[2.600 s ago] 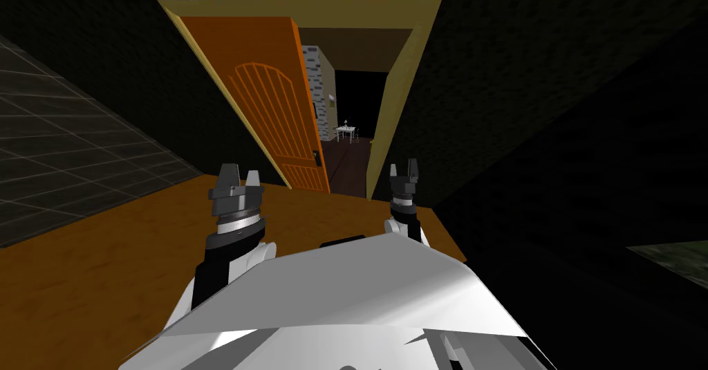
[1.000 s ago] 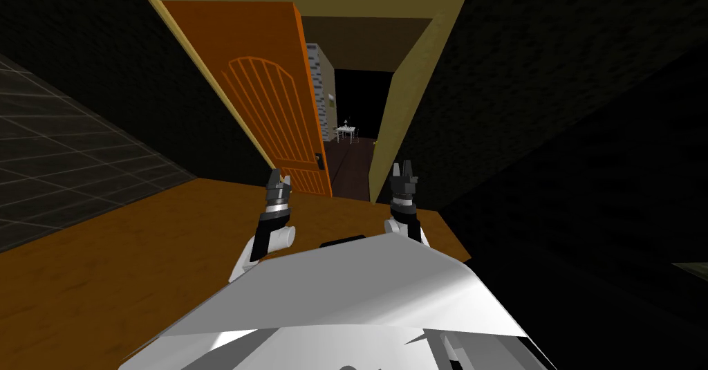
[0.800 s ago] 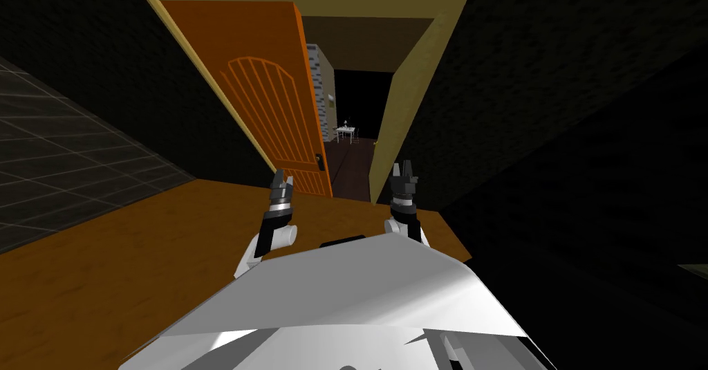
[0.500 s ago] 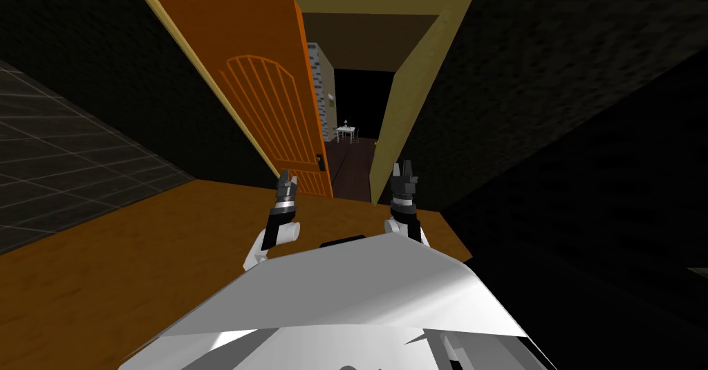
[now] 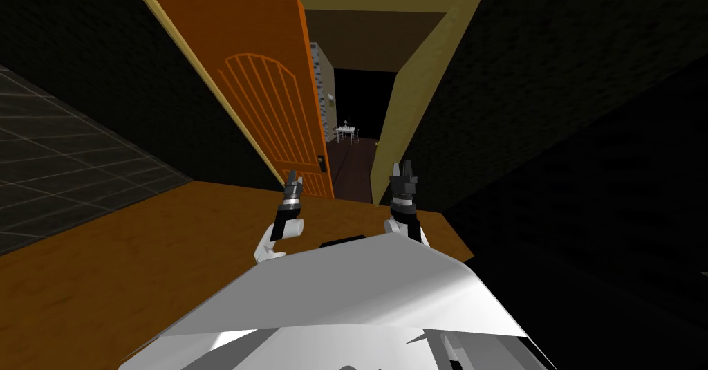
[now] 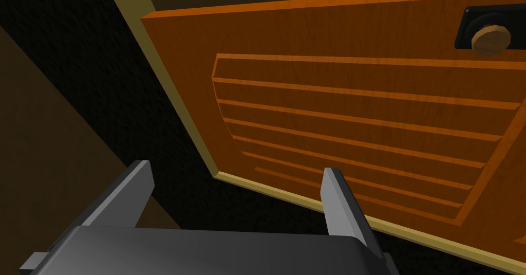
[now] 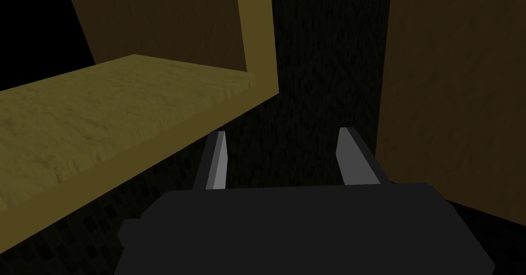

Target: Push the door open

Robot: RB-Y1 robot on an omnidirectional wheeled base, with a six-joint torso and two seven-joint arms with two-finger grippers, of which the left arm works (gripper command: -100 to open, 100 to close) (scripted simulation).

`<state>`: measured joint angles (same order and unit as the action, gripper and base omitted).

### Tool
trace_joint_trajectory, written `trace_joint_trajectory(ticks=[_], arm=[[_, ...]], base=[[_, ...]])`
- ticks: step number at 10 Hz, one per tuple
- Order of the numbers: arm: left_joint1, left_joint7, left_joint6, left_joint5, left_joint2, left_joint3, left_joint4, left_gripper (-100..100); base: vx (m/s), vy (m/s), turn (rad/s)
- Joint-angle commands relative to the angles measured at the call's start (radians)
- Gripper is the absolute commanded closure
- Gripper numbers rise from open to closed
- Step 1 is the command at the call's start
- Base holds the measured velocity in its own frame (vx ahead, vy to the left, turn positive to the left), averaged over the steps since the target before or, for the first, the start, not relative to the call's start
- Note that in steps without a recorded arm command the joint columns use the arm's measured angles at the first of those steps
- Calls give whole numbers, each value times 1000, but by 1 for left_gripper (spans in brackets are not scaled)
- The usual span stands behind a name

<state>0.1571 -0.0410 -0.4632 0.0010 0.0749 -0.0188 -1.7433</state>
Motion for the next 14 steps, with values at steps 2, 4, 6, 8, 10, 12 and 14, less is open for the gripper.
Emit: trace_joint_trajectory(ticks=[2,4,6,8,10,12,14], arm=[[-39,11,-3,1,2,-6,76,-100],[-67,17,-2,1,2,-10,128,-100],[-125,30,-2,1,2,-18,201,-100],[-153,37,-2,2,1,-22,271,-100],[-182,43,-1,2,0,-26,319,-100],[-210,50,-1,2,0,-30,367,-100],[-238,56,-1,2,-1,-34,413,-100]], base=[[45,53,-7],[76,60,-17],[61,65,-9],[56,63,-13],[69,65,-14],[56,50,-8],[43,38,-9]])
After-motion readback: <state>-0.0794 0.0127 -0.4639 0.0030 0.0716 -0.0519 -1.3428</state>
